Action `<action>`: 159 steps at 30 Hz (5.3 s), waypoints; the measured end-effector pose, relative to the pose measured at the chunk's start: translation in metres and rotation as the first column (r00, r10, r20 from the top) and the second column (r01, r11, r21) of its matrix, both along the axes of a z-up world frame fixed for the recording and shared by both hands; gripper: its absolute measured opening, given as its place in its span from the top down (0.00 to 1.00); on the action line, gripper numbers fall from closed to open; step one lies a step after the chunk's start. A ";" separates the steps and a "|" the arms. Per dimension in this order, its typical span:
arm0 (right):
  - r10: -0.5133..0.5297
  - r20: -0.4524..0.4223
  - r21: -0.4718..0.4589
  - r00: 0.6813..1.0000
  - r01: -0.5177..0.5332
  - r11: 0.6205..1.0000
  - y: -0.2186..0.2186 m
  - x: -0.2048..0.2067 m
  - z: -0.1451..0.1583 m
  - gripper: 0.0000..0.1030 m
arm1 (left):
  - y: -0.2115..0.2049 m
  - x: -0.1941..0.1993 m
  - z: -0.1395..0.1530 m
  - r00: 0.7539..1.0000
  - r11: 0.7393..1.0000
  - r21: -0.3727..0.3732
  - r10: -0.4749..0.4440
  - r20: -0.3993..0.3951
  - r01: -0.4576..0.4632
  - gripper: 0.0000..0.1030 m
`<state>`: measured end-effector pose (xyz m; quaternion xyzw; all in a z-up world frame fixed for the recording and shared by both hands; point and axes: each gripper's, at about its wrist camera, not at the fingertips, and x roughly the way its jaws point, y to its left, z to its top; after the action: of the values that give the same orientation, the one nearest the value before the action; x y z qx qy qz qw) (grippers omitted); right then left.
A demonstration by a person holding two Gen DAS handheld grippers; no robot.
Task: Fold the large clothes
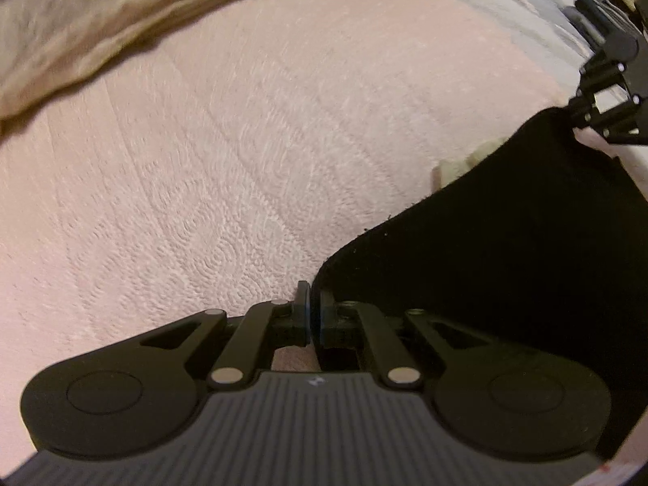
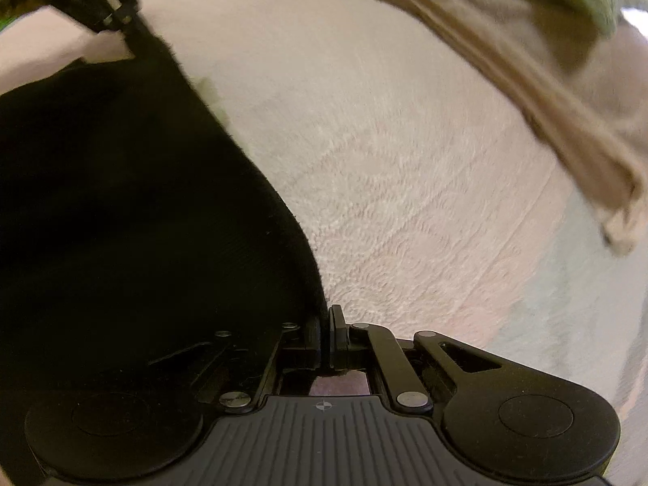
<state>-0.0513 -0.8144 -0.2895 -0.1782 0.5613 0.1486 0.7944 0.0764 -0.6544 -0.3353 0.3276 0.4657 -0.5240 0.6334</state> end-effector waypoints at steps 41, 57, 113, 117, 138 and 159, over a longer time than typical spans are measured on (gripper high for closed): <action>0.409 0.171 -0.493 0.896 -0.282 0.823 0.110 -0.267 -0.020 0.44 | 0.229 -0.250 -0.001 0.573 0.830 0.174 -0.502 0.647 0.531 0.89; 0.349 0.186 -0.468 0.918 -0.230 0.853 0.035 -0.293 0.001 0.99 | 0.228 -0.254 0.031 0.672 0.868 0.151 -0.466 0.575 0.473 0.94; 0.095 0.262 -0.216 0.960 -0.038 0.976 0.353 -0.323 0.075 0.93 | 0.275 -0.231 0.013 0.137 0.212 0.067 -0.808 0.573 0.975 0.16; -0.005 0.291 -0.154 0.957 0.052 0.987 0.342 -0.320 0.109 0.95 | 0.260 -0.233 0.003 0.027 0.108 0.097 -0.795 0.605 0.989 0.15; -0.315 0.286 0.114 0.905 0.295 0.949 0.246 -0.313 0.207 0.96 | 0.138 -0.268 0.085 -0.158 -0.090 0.156 -0.847 0.507 0.984 0.91; -0.892 -0.113 0.600 0.437 0.746 0.289 -0.110 -0.372 0.131 0.96 | -0.158 -0.463 0.048 -0.147 -0.109 0.193 -0.969 0.197 0.975 0.89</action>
<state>-0.4233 -0.9241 -0.1586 0.3670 0.3956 -0.1466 0.8290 -0.3867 -0.8124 -0.2876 0.6268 -0.0331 -0.7731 0.0915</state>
